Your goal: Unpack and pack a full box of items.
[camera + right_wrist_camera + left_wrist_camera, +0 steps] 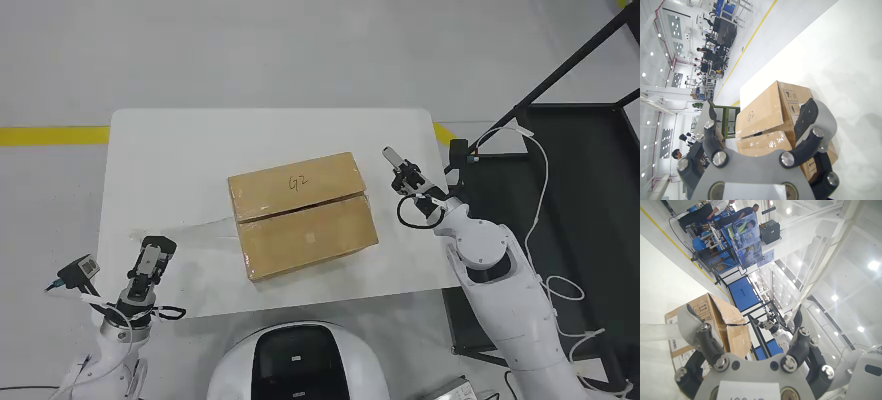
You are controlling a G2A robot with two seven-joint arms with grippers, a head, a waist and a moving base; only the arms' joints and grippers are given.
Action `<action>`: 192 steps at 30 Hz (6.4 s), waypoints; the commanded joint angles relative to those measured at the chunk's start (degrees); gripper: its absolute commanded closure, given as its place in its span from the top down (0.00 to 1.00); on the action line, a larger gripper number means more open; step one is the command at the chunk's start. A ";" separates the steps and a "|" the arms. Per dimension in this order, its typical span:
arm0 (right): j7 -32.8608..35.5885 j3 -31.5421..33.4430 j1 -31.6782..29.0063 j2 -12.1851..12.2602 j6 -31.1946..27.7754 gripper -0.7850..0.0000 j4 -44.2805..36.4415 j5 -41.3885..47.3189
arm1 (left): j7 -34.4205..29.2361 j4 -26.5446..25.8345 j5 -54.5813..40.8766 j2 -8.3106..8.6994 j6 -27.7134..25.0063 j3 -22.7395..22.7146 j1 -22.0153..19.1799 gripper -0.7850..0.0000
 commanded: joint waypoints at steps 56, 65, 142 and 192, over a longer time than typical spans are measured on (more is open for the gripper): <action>38.60 1.02 5.74 1.85 -13.93 1.00 10.47 7.42 | 0.00 0.00 0.00 0.00 0.00 0.00 0.00 1.00; 46.94 1.93 9.06 2.75 -17.60 1.00 14.08 7.63 | 0.00 0.00 0.00 0.00 0.00 0.00 0.00 1.00; 58.45 -12.49 22.16 3.29 -33.75 1.00 32.31 32.15 | 0.00 0.00 0.00 0.00 0.00 0.00 0.00 1.00; 65.19 -18.37 13.96 10.15 -27.02 1.00 12.62 29.68 | 0.00 0.00 0.00 0.00 0.00 0.00 0.00 1.00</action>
